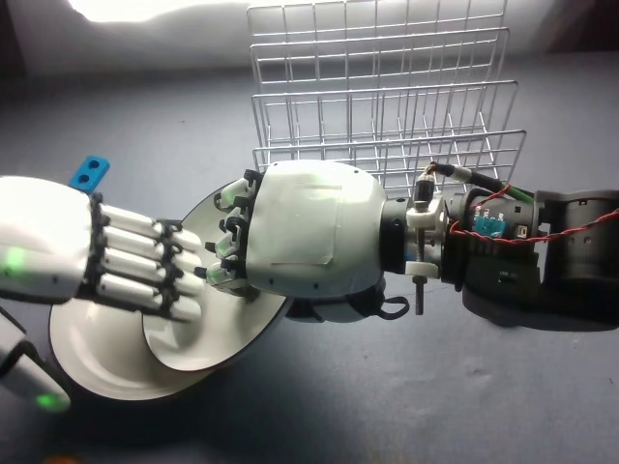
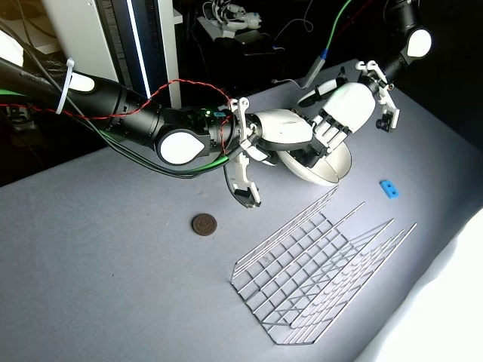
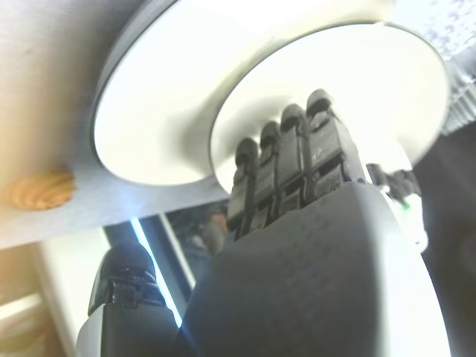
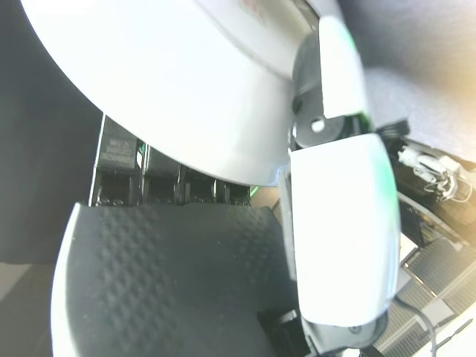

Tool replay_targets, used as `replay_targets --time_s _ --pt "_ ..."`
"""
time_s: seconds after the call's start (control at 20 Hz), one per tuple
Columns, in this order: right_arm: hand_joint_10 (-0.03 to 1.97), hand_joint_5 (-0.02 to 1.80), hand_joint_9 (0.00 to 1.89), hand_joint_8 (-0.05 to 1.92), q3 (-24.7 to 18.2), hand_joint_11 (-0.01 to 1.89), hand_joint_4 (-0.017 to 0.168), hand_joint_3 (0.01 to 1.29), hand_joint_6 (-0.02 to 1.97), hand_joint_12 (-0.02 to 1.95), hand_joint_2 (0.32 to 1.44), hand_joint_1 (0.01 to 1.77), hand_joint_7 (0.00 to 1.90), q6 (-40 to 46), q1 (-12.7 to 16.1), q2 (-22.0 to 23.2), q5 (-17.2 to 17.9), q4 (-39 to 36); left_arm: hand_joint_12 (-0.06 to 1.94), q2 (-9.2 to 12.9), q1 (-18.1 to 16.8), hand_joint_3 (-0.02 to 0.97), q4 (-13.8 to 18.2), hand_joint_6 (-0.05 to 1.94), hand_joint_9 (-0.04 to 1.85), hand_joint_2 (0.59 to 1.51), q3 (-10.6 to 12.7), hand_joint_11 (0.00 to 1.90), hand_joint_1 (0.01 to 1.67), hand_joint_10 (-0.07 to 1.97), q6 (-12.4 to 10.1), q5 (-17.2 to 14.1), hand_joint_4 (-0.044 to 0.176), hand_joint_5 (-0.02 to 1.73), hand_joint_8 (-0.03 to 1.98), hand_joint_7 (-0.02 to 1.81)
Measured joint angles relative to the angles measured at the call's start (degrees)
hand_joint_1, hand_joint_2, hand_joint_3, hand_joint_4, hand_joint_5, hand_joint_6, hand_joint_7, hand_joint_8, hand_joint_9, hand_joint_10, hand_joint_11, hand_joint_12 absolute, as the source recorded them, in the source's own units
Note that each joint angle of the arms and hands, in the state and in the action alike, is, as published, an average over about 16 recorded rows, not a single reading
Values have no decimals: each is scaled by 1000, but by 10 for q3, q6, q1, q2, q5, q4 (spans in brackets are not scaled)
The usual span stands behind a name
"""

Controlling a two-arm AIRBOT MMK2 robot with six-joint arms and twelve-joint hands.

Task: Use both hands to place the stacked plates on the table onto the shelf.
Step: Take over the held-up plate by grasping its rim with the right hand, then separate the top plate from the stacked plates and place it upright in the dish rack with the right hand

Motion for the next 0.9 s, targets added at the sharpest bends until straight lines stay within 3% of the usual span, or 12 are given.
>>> replay_targets --time_s 0.3,0.9 --pt "917 812 990 710 -13 733 -8 10 839 1407 1012 1156 925 2 4 10 3 1 18 27 -21 22 -8 12 66 1115 14 20 16 20 -9 -11 1 106 10 95" --pt "645 911 1115 714 -93 799 -3 10 888 1331 1011 1201 1065 7 41 62 -8 10 17 110 -91 22 32 12 73 1116 12 23 16 19 -55 -5 2 109 9 107"
